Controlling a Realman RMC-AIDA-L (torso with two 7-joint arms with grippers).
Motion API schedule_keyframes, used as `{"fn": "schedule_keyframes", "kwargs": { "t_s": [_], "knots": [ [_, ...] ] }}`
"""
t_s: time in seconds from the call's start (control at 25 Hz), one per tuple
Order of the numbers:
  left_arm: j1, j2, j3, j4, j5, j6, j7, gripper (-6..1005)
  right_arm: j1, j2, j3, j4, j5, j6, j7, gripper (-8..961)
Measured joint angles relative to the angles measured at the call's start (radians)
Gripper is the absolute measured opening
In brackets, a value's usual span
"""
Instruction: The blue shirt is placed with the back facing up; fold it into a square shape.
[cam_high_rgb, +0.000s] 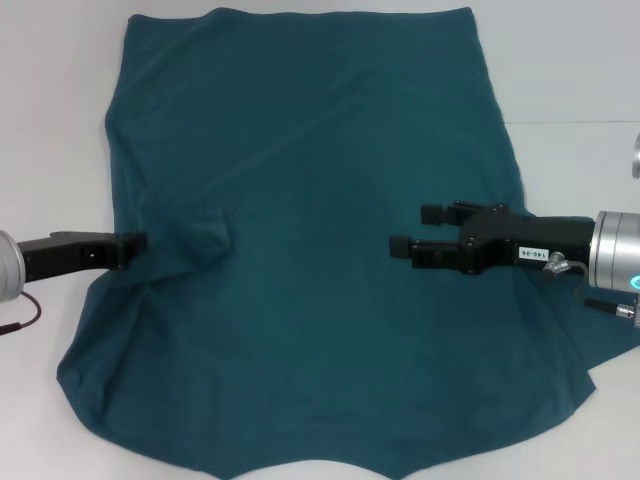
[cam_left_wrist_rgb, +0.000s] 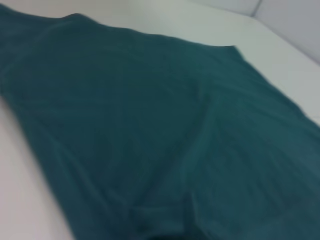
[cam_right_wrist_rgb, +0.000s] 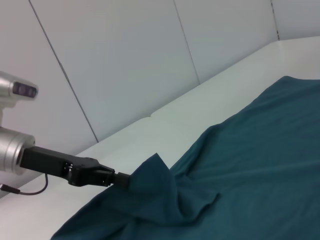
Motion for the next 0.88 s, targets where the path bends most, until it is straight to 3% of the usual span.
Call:
{"fn": "schedule_keyframes", "kwargs": {
  "t_s": [0.52,0.88],
  "knots": [
    [-0.011,-0.005,0.05,0.01,-0.056,0.063,-0.031,1,-0.002,0.0,0.0,0.001,0.001,0.001,-0.005,917],
    [-0.021,-0.006,0.071,-0.045,-0.081,0.078,-0.031,16,-0.002,0.0,0.0,0.0,0.002,0.001,-0.004,917]
  ]
}}
